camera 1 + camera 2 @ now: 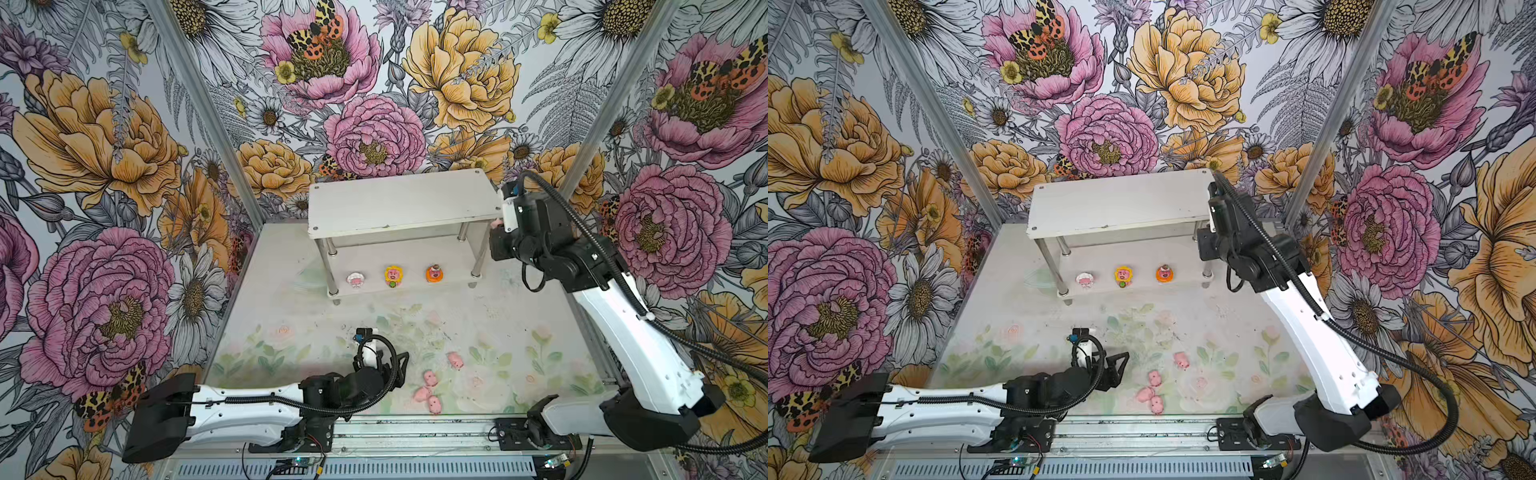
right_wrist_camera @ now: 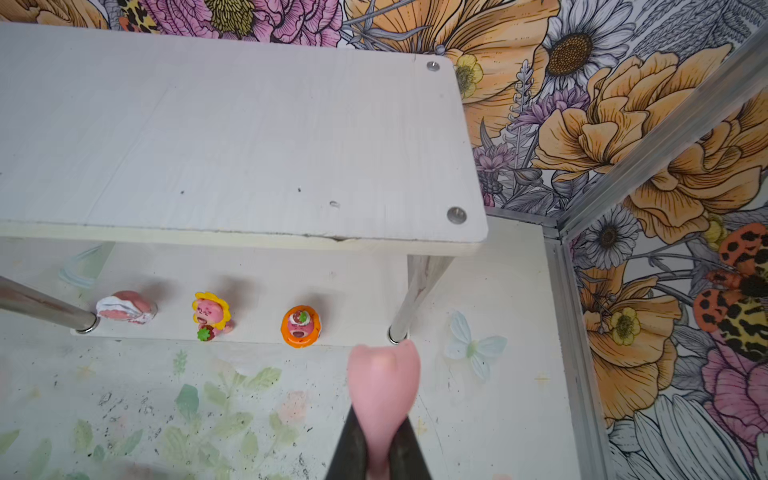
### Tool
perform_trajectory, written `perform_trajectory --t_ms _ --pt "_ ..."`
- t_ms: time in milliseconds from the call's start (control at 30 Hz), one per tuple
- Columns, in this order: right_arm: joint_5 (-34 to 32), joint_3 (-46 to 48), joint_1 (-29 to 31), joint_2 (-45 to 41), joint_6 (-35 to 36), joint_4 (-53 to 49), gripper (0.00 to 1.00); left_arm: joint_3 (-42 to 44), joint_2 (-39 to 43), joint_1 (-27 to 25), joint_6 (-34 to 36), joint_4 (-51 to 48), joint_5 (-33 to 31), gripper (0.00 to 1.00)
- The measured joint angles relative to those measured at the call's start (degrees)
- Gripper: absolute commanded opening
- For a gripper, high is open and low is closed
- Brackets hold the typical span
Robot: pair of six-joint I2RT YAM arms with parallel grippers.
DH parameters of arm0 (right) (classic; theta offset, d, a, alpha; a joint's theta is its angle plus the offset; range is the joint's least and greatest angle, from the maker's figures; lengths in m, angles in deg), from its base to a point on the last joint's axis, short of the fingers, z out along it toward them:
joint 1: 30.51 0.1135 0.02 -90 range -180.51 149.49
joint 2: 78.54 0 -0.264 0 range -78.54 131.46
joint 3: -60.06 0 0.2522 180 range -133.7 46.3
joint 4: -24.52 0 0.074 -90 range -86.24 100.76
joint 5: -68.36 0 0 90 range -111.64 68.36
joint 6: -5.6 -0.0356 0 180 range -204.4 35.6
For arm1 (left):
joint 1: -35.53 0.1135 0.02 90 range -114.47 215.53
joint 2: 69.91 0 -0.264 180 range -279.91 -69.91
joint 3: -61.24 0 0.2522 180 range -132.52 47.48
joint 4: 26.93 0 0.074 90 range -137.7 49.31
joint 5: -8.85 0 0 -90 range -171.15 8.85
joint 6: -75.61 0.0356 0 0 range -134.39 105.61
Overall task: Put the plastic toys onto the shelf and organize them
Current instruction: 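Lift the pink pig with the right gripper and carry it over the top shelf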
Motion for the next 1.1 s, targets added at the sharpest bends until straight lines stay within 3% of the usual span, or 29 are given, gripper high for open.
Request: perform_trajectory --t_ms 200,500,867,1100 --pt "5.79 -12.87 -4.98 10.56 0.87 -2.21 0.09 0.0 2.16 5.27 0.68 -1.25 1.77 0.85" --pt "8.55 -29.66 -7.06 23.3 1.92 -6.82 0.09 0.94 6.45 10.86 2.12 -2.45 5.84 0.85" --pt "8.07 -31.85 -7.41 27.65 2.16 -9.57 0.14 3.8 7.91 12.98 1.97 -2.86 7.41 0.86" --pt "7.15 -31.91 -7.43 27.76 2.03 -9.73 0.34 3.8 7.76 13.07 1.92 -2.84 7.63 0.86"
